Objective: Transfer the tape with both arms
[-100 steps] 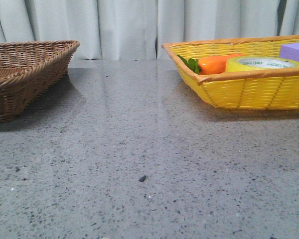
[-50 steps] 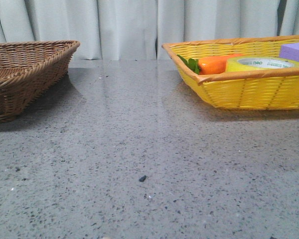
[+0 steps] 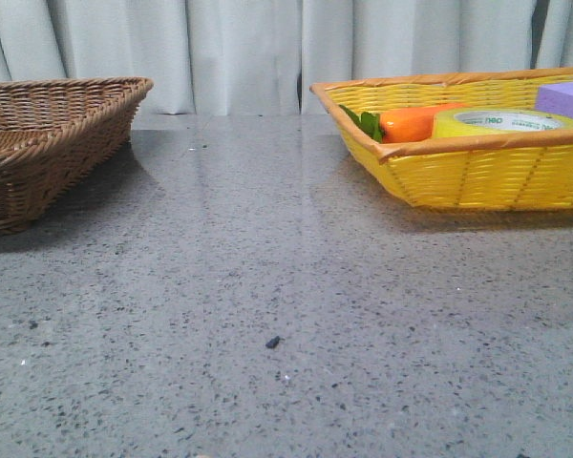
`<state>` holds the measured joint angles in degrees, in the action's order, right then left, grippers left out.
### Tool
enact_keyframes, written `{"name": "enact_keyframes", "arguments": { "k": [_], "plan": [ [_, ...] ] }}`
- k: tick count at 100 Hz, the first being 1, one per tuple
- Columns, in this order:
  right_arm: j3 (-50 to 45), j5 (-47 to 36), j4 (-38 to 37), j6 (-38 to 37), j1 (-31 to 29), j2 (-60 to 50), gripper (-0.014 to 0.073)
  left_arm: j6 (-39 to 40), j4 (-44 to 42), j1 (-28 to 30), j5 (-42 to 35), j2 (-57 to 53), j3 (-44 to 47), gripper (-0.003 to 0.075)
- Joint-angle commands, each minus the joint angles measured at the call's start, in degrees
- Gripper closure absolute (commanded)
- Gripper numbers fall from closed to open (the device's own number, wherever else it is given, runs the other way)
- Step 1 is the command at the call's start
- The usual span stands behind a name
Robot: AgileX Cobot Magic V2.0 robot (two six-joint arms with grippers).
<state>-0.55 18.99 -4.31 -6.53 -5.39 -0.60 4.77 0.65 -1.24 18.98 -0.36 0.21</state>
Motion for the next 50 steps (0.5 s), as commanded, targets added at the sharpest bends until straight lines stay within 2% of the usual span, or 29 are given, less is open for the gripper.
{"name": "enact_keyframes", "arguments": {
  "k": [1,42,50],
  "plan": [
    [-1.30,-1.25,-0.87,0.38,-0.50,-1.08,0.0660,0.48,-0.02,0.04,-3.15,-1.68,0.56,0.0741],
    [-1.30,-2.33,-0.87,0.38,-0.50,-1.08,0.0660,0.48,-0.02,0.04,-6.80,-1.68,0.56,0.0741],
    [-1.30,-4.78,-0.87,0.38,-0.50,-1.08,0.0660,0.48,-0.02,0.04,-8.66,-1.68,0.56,0.0741]
  ]
}}
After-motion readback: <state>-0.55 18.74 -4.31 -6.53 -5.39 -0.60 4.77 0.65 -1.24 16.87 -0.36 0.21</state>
